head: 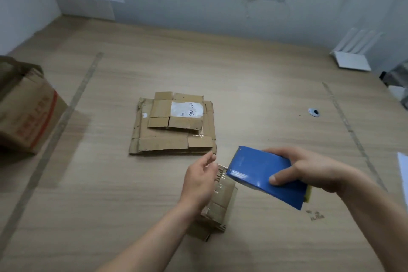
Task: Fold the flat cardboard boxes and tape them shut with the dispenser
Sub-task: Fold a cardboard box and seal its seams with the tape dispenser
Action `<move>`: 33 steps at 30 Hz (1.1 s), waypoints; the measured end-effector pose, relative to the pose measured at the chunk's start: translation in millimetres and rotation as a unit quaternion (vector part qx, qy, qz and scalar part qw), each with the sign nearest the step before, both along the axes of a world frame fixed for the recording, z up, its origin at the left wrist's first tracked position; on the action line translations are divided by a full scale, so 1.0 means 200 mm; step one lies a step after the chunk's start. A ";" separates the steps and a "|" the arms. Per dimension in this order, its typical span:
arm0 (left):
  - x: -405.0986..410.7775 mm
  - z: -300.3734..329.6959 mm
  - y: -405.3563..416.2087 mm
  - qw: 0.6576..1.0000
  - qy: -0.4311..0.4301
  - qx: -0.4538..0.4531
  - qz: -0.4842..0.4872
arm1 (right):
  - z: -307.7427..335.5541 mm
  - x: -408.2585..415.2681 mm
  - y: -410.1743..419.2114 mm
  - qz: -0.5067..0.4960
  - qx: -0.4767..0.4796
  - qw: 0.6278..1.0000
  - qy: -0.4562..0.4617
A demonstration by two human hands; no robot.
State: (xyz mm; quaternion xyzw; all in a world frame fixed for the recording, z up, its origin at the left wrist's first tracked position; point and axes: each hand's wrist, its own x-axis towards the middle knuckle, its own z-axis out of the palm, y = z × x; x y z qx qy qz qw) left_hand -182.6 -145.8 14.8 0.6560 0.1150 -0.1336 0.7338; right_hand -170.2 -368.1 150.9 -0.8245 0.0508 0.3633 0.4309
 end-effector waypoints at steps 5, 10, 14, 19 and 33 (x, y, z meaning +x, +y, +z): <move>0.03 0.12 0.01 0.914 0.257 -0.298 -0.094 | 0.08 0.01 0.03 0.039 0.071 0.997 -0.017; 0.00 0.14 0.02 0.903 0.256 -0.334 -0.082 | 0.08 0.00 0.05 0.060 0.091 0.994 -0.022; -0.02 0.15 0.04 0.922 0.223 -0.307 -0.082 | 0.05 -0.02 0.05 0.065 0.095 0.993 -0.014; -0.01 0.15 0.04 0.961 0.198 -0.185 -0.051 | 0.00 -0.04 0.06 0.063 0.087 0.994 -0.004; 0.11 -0.10 0.11 0.979 0.164 0.097 0.076 | -0.22 -0.19 -0.23 0.001 0.018 0.996 0.083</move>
